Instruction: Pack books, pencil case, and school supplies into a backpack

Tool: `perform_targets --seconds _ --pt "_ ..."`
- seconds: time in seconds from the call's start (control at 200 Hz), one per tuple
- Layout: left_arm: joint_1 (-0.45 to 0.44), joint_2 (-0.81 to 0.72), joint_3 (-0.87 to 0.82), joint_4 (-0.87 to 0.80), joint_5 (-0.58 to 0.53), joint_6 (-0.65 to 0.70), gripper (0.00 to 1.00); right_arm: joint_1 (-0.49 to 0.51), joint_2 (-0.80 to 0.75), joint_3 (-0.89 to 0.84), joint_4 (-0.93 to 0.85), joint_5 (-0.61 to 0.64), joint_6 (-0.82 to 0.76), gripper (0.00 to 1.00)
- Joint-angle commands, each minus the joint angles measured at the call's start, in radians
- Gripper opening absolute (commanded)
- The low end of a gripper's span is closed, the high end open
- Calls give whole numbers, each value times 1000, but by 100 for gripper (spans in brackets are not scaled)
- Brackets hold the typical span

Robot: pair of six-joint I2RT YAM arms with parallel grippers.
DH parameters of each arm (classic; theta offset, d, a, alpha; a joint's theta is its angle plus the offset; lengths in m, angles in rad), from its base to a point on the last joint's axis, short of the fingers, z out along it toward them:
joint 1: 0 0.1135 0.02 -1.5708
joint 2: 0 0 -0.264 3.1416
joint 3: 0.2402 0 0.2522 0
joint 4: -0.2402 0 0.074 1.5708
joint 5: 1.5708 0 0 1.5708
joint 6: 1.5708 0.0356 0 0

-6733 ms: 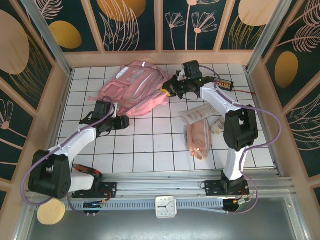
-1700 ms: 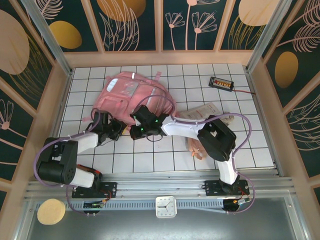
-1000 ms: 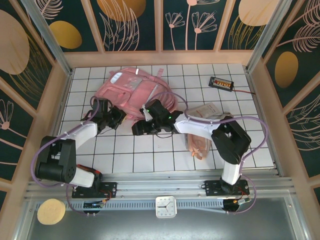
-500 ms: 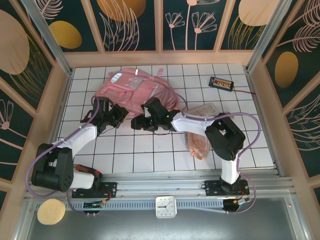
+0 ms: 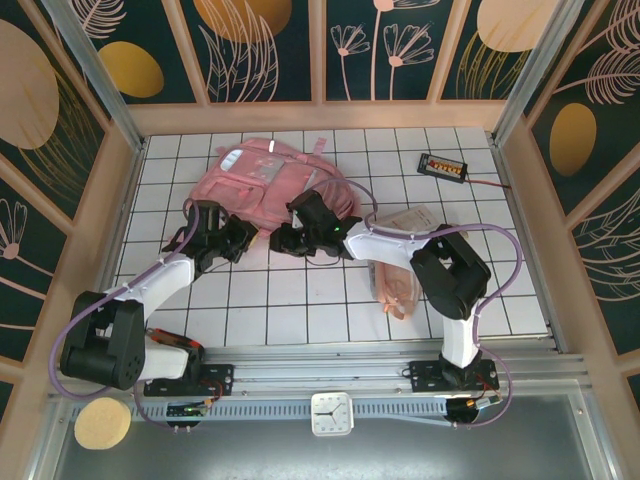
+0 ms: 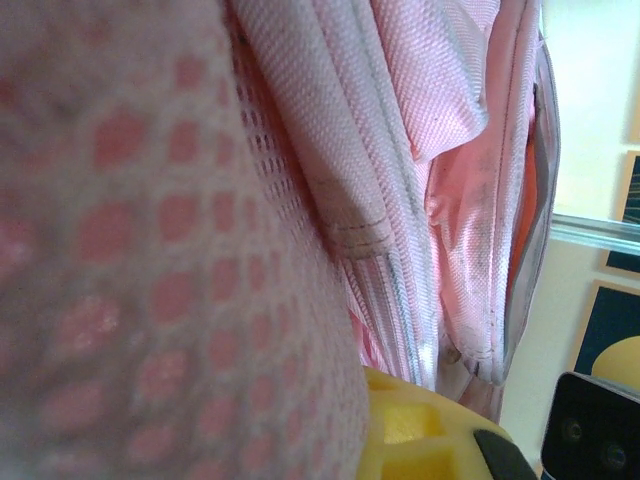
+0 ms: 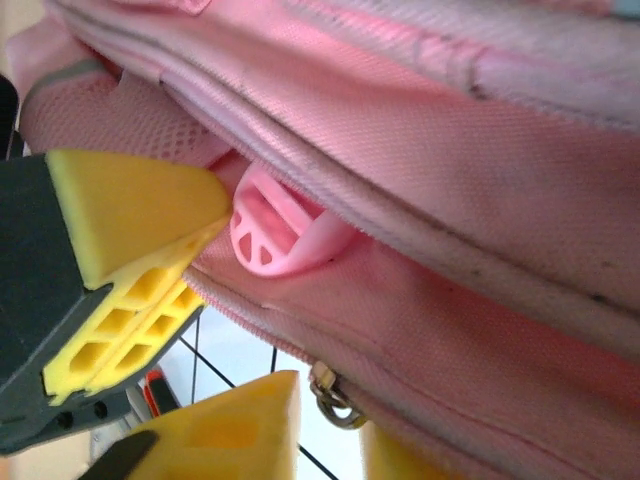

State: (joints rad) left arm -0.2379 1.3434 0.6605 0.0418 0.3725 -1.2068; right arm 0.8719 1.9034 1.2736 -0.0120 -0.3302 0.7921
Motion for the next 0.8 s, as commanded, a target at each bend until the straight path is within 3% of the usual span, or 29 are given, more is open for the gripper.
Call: perform_targets --seconds 0.0,0.075,0.19,0.46,0.605,0.796 --pt "-10 -47 1 64 30 -37 0 -8 32 38 37 20 -2 21" --pt "-11 -48 -2 64 32 -39 0 -9 42 51 22 25 -9 25" --pt "-12 -47 3 61 33 -38 0 -9 43 51 -5 53 -20 49" --pt "-15 -39 31 47 41 -35 0 -12 69 68 8 59 -13 51" --pt "-21 -37 45 43 42 -40 0 -13 77 67 5 73 -11 40" --pt "-23 -36 53 38 42 -40 0 -17 60 63 -30 121 -25 3"
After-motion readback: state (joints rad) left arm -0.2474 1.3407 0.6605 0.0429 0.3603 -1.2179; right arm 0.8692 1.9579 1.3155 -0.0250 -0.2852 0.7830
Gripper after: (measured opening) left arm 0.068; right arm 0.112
